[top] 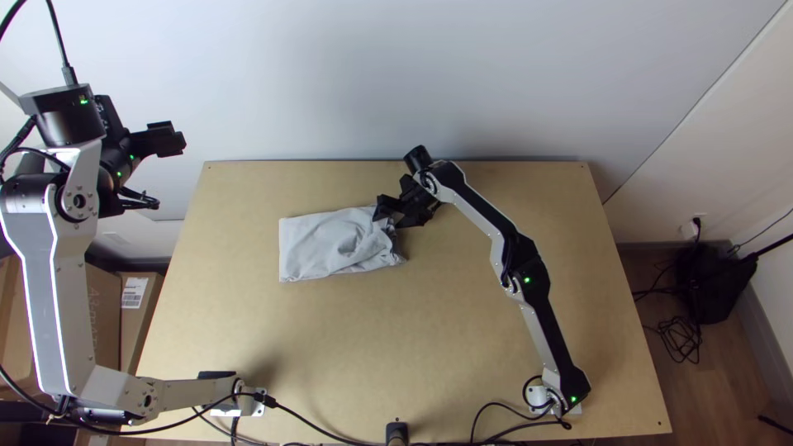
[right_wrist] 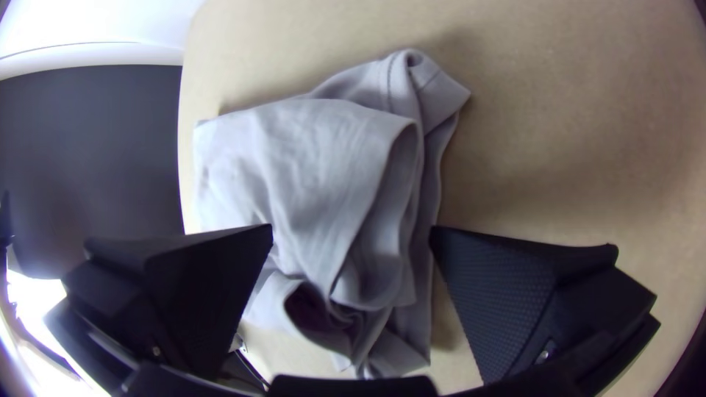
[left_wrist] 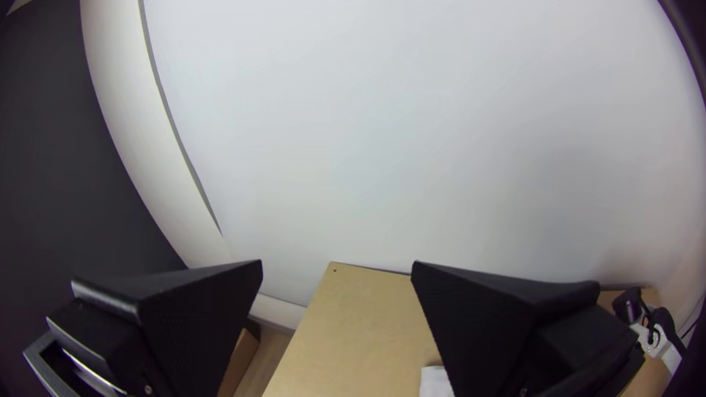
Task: Fold the t-shirt
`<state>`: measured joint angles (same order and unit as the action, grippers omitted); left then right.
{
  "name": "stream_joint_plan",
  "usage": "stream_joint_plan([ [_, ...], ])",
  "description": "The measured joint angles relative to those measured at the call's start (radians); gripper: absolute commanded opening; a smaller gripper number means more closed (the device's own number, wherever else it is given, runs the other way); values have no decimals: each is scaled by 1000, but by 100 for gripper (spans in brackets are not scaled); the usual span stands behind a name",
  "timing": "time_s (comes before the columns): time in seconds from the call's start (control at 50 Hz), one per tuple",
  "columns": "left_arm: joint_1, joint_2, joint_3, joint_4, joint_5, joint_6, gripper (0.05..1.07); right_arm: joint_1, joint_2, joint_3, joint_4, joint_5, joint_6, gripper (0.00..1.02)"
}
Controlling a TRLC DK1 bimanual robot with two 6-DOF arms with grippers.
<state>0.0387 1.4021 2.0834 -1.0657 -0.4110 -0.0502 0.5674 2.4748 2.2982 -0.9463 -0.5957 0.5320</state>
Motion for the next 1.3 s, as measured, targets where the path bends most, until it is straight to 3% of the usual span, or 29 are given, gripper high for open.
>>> stream_joint_plan([
  [0.18, 10, 19, 0, 3, 0, 6, 103, 7, 32, 2, 64, -28, 10, 96],
  [0.28, 10, 22, 0, 3, 0, 7, 103, 26, 52, 25, 88, -43, 15, 79],
  [0.34, 10, 26, 6, 3, 0, 10, 103, 42, 68, 30, 114, -49, 23, 59],
  [0.44, 10, 38, 23, 3, 0, 10, 103, 61, 87, 31, 148, -50, 37, 2],
  [0.7, 10, 42, 34, -1, 0, 10, 103, 44, 87, 15, 170, -63, 43, 2],
  [0.88, 10, 40, 34, -2, 0, 10, 103, -35, -13, -157, 176, -74, 8, 2],
  [1.02, 13, 39, 34, -2, 0, 10, 103, -174, -159, -355, 179, -47, -61, 2],
  [1.3, 23, 31, 34, -9, 0, 10, 103, -601, -382, -574, 186, -17, -227, 2],
])
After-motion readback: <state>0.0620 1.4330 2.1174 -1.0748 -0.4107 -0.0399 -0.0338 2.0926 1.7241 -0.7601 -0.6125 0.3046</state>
